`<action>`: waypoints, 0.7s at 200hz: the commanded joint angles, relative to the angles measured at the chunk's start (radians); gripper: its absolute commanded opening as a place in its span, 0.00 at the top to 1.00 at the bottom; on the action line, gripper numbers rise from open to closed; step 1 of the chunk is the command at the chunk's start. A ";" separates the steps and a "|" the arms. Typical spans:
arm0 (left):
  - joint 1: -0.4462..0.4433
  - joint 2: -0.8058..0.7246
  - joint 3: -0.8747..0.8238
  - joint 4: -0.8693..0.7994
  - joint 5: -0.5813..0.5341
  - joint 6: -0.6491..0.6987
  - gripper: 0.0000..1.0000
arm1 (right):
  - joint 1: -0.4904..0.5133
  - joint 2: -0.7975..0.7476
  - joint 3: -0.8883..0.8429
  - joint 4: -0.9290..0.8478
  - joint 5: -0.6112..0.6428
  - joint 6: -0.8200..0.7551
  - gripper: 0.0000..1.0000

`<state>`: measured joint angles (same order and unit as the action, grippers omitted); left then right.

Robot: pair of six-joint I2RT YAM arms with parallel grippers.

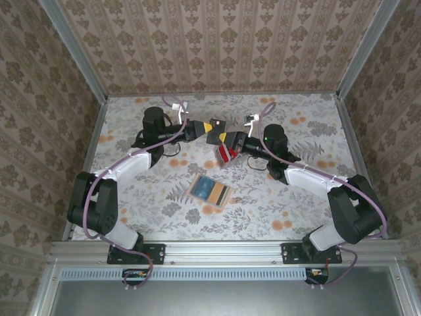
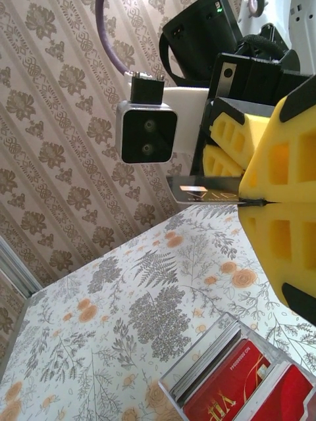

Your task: Put the credit cards into the card holder

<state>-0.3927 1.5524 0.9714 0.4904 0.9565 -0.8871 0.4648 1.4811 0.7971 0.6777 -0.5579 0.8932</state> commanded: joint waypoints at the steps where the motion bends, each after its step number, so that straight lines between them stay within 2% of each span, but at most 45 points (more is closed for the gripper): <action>1: -0.011 0.030 0.009 0.011 0.019 -0.004 1.00 | 0.006 -0.009 0.013 0.038 -0.034 -0.007 0.94; 10: -0.011 0.037 0.008 0.008 0.018 -0.003 0.98 | 0.005 -0.011 0.006 0.037 -0.035 -0.010 0.97; 22: -0.009 0.046 0.009 0.005 0.018 0.000 0.91 | 0.005 -0.014 -0.002 0.036 -0.029 -0.017 1.00; 48: 0.000 0.065 0.008 -0.042 -0.001 0.029 0.75 | 0.005 -0.015 -0.006 0.014 -0.030 -0.025 1.00; 82: 0.023 0.096 -0.010 -0.039 -0.005 0.034 0.69 | 0.006 -0.034 -0.040 -0.018 -0.022 -0.035 1.00; 117: 0.060 0.131 -0.045 -0.045 0.001 0.046 0.69 | 0.026 -0.083 -0.121 -0.066 -0.010 -0.047 1.00; 140: 0.088 0.149 -0.094 -0.059 -0.001 0.071 0.69 | 0.072 -0.144 -0.169 -0.163 0.029 -0.083 1.00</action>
<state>-0.3340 1.6741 0.9253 0.4522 0.9535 -0.8658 0.4938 1.4158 0.6704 0.6006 -0.5537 0.8631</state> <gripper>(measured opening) 0.313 0.067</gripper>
